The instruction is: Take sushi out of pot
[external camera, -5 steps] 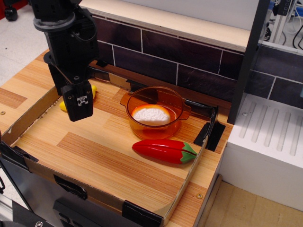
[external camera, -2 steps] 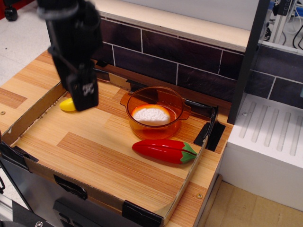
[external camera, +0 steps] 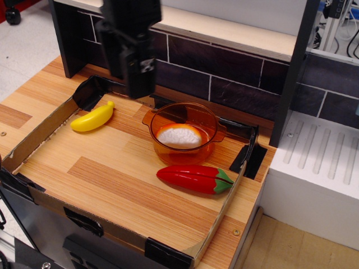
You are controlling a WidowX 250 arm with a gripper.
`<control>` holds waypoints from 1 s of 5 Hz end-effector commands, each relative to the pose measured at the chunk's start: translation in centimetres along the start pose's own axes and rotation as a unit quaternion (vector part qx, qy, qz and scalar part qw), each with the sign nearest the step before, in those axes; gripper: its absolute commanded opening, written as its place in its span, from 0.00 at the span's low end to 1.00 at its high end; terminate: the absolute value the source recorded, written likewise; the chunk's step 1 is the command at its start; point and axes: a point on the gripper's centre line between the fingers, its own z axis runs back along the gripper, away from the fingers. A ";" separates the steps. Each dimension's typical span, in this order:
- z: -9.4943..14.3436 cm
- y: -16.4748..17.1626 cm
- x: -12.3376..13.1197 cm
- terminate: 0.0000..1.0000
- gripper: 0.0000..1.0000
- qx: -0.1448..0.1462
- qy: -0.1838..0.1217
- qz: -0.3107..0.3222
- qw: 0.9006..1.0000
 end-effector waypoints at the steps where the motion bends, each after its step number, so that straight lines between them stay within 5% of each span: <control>1: -0.1 1.1 3.6 0.00 1.00 0.045 0.000 -0.032 0.998; 2: -1.7 1.7 4.5 0.00 1.00 0.064 0.016 -0.073 0.995; 4: -4.4 2.2 5.5 0.00 1.00 0.032 0.041 -0.083 0.995; 5: -5.7 1.5 5.5 0.00 1.00 0.042 0.043 -0.094 0.994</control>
